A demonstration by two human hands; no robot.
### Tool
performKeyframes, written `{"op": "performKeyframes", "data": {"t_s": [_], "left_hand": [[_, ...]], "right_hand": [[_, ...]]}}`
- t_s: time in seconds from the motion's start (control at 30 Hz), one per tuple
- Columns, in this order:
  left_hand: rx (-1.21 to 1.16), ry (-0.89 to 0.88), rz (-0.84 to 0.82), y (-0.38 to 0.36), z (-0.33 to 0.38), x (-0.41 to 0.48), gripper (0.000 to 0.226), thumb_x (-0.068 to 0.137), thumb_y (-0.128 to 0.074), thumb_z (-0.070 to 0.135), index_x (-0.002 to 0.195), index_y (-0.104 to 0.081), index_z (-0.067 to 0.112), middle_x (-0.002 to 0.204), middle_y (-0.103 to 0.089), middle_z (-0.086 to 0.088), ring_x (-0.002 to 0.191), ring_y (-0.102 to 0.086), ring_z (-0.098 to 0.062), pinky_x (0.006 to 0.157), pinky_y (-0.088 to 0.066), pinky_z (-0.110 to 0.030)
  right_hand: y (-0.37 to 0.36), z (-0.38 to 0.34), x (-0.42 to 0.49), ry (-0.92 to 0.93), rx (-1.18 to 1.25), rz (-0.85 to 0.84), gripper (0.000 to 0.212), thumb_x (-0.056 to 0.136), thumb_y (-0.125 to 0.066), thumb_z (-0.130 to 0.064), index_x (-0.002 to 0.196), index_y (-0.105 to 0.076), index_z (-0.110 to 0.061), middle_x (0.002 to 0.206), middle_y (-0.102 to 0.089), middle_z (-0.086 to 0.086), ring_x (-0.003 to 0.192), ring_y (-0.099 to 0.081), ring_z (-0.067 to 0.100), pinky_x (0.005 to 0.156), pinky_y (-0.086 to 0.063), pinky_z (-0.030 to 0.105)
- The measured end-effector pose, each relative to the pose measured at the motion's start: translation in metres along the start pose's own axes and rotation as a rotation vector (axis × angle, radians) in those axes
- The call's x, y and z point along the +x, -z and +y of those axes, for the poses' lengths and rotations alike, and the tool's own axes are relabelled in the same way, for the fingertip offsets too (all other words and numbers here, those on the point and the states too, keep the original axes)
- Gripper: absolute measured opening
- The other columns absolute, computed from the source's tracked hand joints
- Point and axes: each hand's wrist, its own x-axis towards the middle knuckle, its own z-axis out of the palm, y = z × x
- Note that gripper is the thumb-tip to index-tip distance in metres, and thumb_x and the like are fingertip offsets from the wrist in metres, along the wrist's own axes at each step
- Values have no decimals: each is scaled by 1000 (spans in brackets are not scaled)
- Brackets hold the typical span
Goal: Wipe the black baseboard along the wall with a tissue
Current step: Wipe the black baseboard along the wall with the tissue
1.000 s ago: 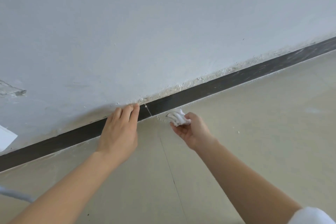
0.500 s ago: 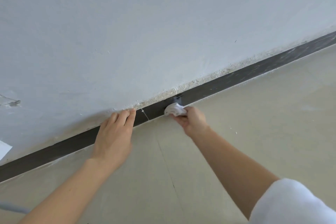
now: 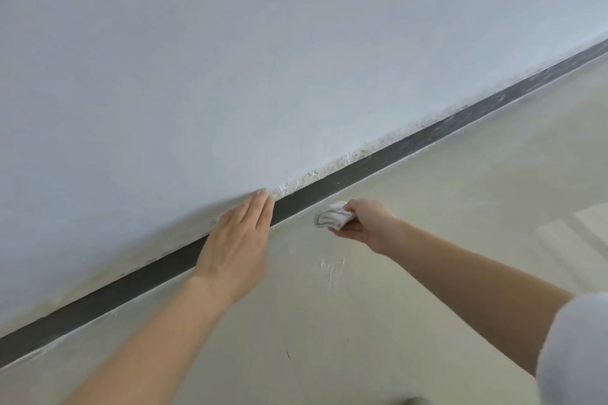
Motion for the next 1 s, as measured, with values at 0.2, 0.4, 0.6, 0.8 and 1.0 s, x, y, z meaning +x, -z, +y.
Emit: {"op": "performKeyframes", "data": {"t_s": [0.2,0.4,0.6,0.8,1.0], "left_hand": [[-5,-60,-25,-3,2,7,73,47,-80,7,118,-63,-1,123,-63,-11,106,-65,-22,75,-55,-33],[29,-33,-2,3,-15,0,72,40,-80,3,110,-67,-4,113,-68,-13,100,-67,-21,71,-56,-31],[-51,188,-96,-10,28,8,66,42,-77,-2,106,-67,4,107,-70,-6,93,-69,-19,53,-58,-33],[29,111,-147,3,29,34,57,42,-73,-3,99,-67,0,96,-72,-10,75,-70,-18,35,-43,-23],[124,108,-75,-2,32,36,51,50,-62,1,100,-68,-1,81,-73,-5,53,-63,-16,34,-29,-17]], "right_hand": [[-31,-21,-6,137,-605,-101,9,91,-48,1,98,-52,-5,96,-56,16,74,-57,23,77,-55,33],[-54,10,7,164,-447,-109,14,91,-49,0,102,-50,-8,125,-58,25,89,-58,24,82,-55,33],[-44,33,52,-64,-233,-314,29,92,-47,1,121,-52,2,129,-55,25,69,-57,18,67,-55,27],[-25,14,66,-67,199,-161,28,91,-44,5,116,-55,12,103,-64,28,73,-64,30,68,-58,37],[24,-25,80,14,344,-58,17,91,-42,6,99,-56,9,89,-62,24,68,-64,31,53,-60,35]]}}
